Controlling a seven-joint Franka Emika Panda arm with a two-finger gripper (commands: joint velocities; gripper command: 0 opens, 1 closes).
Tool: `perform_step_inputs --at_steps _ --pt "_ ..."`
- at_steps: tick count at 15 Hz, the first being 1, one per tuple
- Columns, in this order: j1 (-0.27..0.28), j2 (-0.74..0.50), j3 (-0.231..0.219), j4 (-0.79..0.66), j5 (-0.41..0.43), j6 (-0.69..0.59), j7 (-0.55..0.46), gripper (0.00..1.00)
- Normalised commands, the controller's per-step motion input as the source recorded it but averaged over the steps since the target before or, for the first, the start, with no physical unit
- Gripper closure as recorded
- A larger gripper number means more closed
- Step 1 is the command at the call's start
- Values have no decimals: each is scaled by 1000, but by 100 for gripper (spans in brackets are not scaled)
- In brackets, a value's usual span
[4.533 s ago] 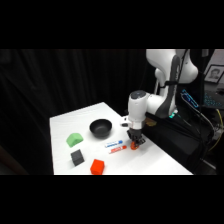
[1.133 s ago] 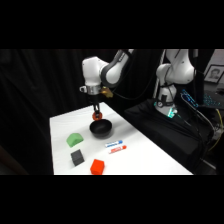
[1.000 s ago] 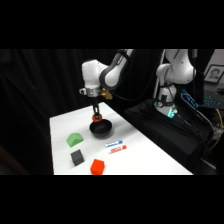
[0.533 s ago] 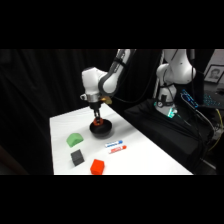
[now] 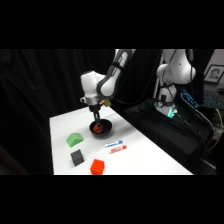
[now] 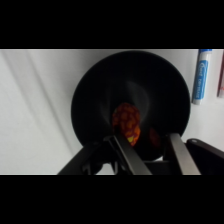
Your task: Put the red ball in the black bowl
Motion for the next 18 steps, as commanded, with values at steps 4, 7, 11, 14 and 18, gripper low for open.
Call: perform_step_inputs --at_steps 4,7,11,14,18 --pt "-6 -45 -29 164 -38 -215 69 0" --pt "17 -223 -16 78 -49 -304 68 0" --pt "54 -357 -58 21 -112 -323 124 0" --pt "64 -315 -90 83 -130 -371 166 0" --pt "51 -246 -89 117 -110 -323 159 0"
